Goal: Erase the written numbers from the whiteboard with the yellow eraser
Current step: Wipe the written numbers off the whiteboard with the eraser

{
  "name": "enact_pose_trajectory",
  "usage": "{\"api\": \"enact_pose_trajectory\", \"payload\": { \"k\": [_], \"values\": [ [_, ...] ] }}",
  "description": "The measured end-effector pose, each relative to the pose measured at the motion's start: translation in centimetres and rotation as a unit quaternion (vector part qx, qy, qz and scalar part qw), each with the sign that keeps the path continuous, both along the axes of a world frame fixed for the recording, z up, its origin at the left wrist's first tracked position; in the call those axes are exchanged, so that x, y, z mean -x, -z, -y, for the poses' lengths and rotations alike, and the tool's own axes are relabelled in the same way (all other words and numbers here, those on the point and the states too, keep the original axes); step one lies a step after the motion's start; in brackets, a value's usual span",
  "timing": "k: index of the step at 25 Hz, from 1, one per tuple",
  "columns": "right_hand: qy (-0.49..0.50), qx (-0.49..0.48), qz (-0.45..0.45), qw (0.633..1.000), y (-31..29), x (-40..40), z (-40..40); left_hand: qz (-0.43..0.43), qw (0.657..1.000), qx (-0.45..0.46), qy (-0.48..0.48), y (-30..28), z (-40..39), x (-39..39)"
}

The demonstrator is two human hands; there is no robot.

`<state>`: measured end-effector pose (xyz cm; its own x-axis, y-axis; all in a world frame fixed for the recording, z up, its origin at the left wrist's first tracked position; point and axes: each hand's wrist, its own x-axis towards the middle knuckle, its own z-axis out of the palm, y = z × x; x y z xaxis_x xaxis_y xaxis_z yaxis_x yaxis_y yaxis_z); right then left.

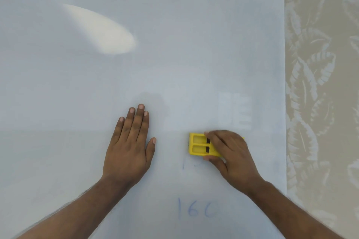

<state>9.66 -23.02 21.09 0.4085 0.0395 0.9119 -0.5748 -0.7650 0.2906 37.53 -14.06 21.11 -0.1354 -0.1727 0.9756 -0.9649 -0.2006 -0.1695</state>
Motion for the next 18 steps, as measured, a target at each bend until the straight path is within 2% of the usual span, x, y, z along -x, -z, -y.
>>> {"api": "enact_pose_trajectory", "payload": {
  "k": [4, 10, 13, 15, 18],
  "values": [
    [-0.028, -0.026, 0.073, 0.997, -1.2, -2.8, -0.9, -0.011, 1.0, -0.002, 0.0, 1.0, 0.2, 0.4],
    [-0.019, 0.012, -0.084, 0.996, 4.8, -3.3, -1.7, -0.011, 1.0, -0.013, 0.006, 2.3, 0.1, 0.4],
    [0.012, 0.025, -0.11, 0.994, 6.1, -0.3, -0.9, -0.012, 1.0, -0.019, 0.004, 3.2, 0.0, 0.3],
    [0.023, 0.007, -0.072, 0.997, 5.1, 1.4, -0.3, -0.018, 1.0, -0.019, 0.003, 3.5, 0.0, 0.4],
    [0.013, -0.047, 0.06, 0.997, 2.4, 0.9, -0.2, -0.025, 1.0, -0.012, 0.002, 3.9, 0.2, 0.6]
  ]
}}
